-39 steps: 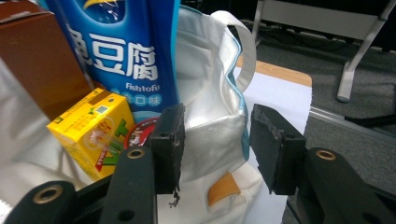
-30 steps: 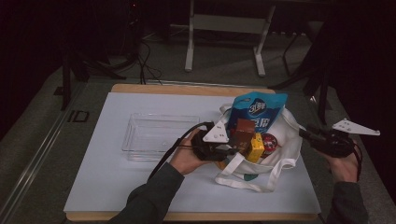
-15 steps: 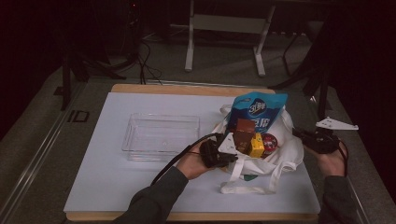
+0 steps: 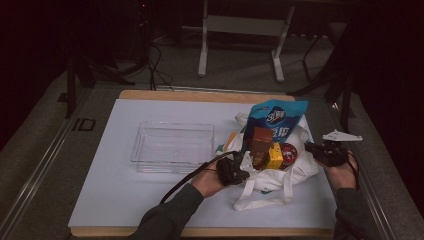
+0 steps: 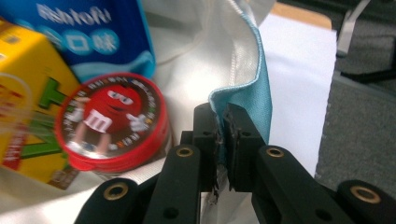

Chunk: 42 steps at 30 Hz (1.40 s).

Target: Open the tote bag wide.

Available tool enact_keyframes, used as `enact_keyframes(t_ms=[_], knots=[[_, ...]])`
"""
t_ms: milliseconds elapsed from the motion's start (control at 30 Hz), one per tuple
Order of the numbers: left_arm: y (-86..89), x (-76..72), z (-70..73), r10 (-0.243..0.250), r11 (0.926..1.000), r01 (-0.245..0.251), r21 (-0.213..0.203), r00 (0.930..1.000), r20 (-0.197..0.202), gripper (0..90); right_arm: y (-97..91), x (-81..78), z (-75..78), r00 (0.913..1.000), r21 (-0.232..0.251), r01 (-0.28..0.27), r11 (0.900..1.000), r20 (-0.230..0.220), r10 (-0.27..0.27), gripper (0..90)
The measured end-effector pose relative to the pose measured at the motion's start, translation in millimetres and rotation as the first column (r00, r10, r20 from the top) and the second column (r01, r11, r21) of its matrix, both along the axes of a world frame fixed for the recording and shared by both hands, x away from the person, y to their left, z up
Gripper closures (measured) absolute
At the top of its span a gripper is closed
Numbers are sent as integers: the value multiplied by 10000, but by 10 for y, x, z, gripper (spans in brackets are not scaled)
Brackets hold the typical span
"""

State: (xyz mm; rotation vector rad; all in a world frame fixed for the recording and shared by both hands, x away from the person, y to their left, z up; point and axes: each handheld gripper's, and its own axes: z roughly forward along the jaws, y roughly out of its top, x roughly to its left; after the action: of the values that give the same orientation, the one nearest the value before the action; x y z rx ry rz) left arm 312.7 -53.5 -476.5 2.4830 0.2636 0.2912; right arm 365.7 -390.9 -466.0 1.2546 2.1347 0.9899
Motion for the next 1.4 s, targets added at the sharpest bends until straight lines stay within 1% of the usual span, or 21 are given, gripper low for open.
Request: enact_keyframes(t_ms=[67, 133, 200, 267, 333, 367, 433, 533, 600, 667, 733, 800, 833, 933, 1067, 1100, 1167, 1233, 1267, 1333, 1400], knots=[[-10, 10, -78, 75, 9994, -76, 331, 10000, 24, 895, -19, 18, -46, 9998, 56, 157, 9999, -77, -156, 841], [-2, 30, -134, 267, 9993, -262, 284, 9995, -158, 896, -43, 34, -81, 9994, 61, 307, 9995, -185, -306, 841], [15, 48, -156, 508, 9986, -502, 153, 9979, -406, 897, -79, 49, -115, 9985, 71, 487, 9988, -256, -485, 839], [17, 48, -162, 654, 9977, -644, 231, 9968, -450, 899, -132, 62, -150, 9969, 95, 720, 9974, -320, -717, 836], [18, 46, -168, 698, 9970, -684, 368, 9967, -402, 900, -207, 74, -191, 9934, 172, 1065, 9942, -443, -1056, 836], [25, 50, -174, 752, 9966, -736, 360, 9962, -444, 900, -243, 76, -212, 9910, 250, 1238, 9920, -536, -1224, 836], [47, 63, -189, 830, 9963, -816, 261, 9950, -561, 900, -285, 68, -249, 9900, 392, 1295, 9908, -619, -1269, 835], [76, 73, -202, 909, 9959, -907, 67, 9932, -723, 900, -268, 70, -263, 9887, 308, 1382, 9899, -632, -1361, 834], [78, 64, -196, 908, 9959, -909, 16, 9936, -678, 898, -248, 71, -238, 9885, 190, 1378, 9903, -657, -1363, 827], [90, 55, -181, 864, 9960, -879, -179, 9938, -699, 891, -230, 53, -196, 9895, 76, 1320, 9912, -607, -1313, 803], [121, 42, -151, 618, 9969, -648, -438, 9959, -664, 869, -218, 13, -150, 9915, -20, 1232, 9924, -430, -1231, 738], [164, 37, -112, 562, 9953, -621, -740, 9953, -789, 849, -206, -47, -100, 9944, -53, 1038, 9946, -208, -1038, 708], [186, 35, -88, 566, 9941, -637, -877, 9951, -812, 846, -197, -80, -75, 9954, -148, 952, 9953, -115, -954, 694], [245, 16, 1, 480, 9917, -568, -1152, 9959, -772, 821, -173, -182, 8, 9972, -301, 728, 9969, 194, -723, 664], [330, -20, 147, 524, 9849, -612, -1617, 9969, -580, 780, -172, -252, 135, 9967, -370, 602, 9975, 576, -580, 648], [357, -22, 186, 548, 9844, -620, -1648, 9974, -477, 778, -174, -252, 165, 9962, -331, 599, 9977, 654, -577, 648], [396, -21, 257, 715, 9830, -724, -1687, 9974, -114, 777, -181, -238, 217, 9957, -191, 524, 9984, 770, -508, 645], [434, -8, 332, 783, 9787, -776, -1903, 9969, -39, 774, -174, -207, 254, 9953, -75, 505, 9987, 834, -497, 645], [453, 0, 370, 810, 9769, -777, -1992, 9967, 86, 772, -166, -188, 267, 9951, -36, 491, 9988, 856, -486, 641], [488, 22, 443, 948, 9723, -883, -2163, 9953, 195, 762, -147, -144, 281, 9948, 37, 465, 9989, 903, -466, 638], [527, 56, 517, 1257, 9688, -1159, -2192, 9916, 313, 759, -118, -98, 289, 9950, 80, 452, 9989, 889, -457, 636]])
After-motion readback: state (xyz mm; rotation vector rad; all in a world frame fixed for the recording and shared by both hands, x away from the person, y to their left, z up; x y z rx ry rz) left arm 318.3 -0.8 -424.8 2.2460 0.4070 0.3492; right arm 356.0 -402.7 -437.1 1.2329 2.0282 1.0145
